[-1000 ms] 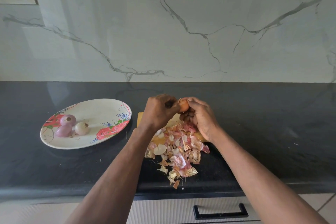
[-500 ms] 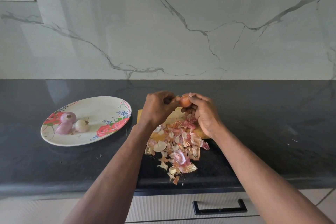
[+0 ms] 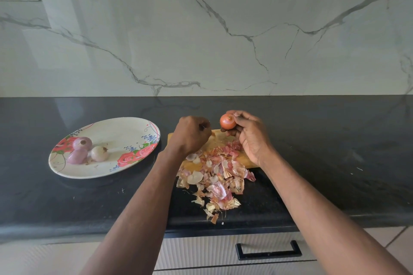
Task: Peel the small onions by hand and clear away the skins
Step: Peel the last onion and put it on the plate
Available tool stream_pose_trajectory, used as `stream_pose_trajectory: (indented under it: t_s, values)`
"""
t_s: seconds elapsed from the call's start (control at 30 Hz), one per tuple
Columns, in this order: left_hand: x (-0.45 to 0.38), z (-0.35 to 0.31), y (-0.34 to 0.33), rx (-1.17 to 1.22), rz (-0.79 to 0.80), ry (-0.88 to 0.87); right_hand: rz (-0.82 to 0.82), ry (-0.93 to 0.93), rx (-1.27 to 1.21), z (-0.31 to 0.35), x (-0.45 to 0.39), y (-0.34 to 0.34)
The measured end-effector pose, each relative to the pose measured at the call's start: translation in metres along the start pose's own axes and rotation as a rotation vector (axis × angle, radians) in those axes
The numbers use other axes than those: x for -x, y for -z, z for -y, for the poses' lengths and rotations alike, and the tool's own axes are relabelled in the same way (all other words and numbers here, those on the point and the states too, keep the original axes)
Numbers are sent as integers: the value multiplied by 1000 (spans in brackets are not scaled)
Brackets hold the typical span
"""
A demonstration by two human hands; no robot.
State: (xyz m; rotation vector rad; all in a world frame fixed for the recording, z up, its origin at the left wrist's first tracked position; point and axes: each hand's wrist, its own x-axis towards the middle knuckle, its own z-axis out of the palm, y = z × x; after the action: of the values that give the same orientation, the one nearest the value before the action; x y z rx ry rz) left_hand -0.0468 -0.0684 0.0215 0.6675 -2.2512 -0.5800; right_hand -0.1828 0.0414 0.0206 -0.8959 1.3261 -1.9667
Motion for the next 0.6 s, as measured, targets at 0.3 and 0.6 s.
stream_pose_trajectory:
  t_s: [0.3, 0.6]
  values:
    - [0, -3, 4, 276, -36, -75, -66, -27, 60, -2, -1, 0]
    - [0, 0, 3, 301, 25, -175, -63, 16, 188, -3, 3, -2]
